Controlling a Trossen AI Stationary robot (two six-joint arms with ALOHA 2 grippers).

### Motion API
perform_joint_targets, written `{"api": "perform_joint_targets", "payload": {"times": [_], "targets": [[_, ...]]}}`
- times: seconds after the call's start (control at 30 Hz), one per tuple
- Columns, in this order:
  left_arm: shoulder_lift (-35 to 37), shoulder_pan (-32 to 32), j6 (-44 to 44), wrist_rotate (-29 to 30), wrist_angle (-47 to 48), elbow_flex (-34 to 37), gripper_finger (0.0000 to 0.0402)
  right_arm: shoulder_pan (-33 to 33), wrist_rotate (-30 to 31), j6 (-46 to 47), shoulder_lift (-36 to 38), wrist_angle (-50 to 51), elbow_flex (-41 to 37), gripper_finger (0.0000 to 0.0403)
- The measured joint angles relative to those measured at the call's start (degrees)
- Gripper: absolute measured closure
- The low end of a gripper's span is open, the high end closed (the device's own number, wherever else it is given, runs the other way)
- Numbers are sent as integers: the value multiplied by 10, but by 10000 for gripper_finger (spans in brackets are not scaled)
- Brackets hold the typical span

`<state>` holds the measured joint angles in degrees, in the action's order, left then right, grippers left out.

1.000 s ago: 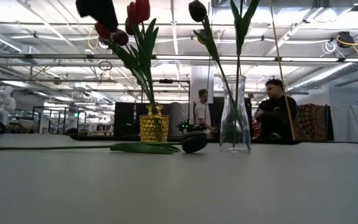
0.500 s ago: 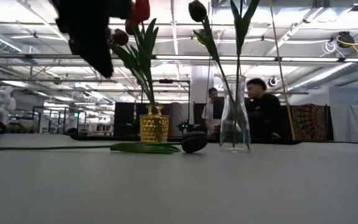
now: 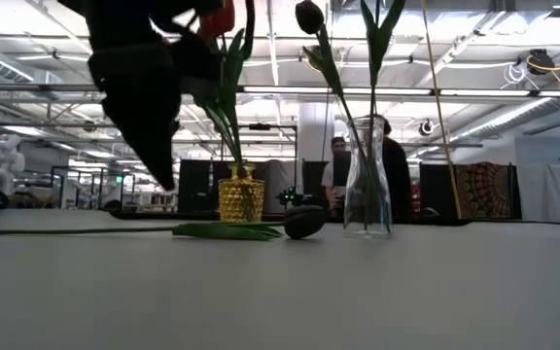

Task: Sort flowers into vase by color
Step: Put the black flower into the transparent vase

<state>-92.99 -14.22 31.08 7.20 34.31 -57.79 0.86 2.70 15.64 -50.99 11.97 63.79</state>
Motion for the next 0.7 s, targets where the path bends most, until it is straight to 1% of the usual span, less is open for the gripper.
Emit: {"api": "perform_joint_targets", "payload": {"times": [0.1,0.27,0.6,0.7], "targets": [[-18,12,-5,-14,-8,0,294,0,0,3,0,0,0,193],[-34,25,-21,-12,-15,0,294,0,0,8,0,0,0,193],[-37,54,-72,-8,-28,0,294,0,0,12,0,0,0,193],[-37,56,-93,-15,-30,0,294,0,0,12,0,0,0,193]]}}
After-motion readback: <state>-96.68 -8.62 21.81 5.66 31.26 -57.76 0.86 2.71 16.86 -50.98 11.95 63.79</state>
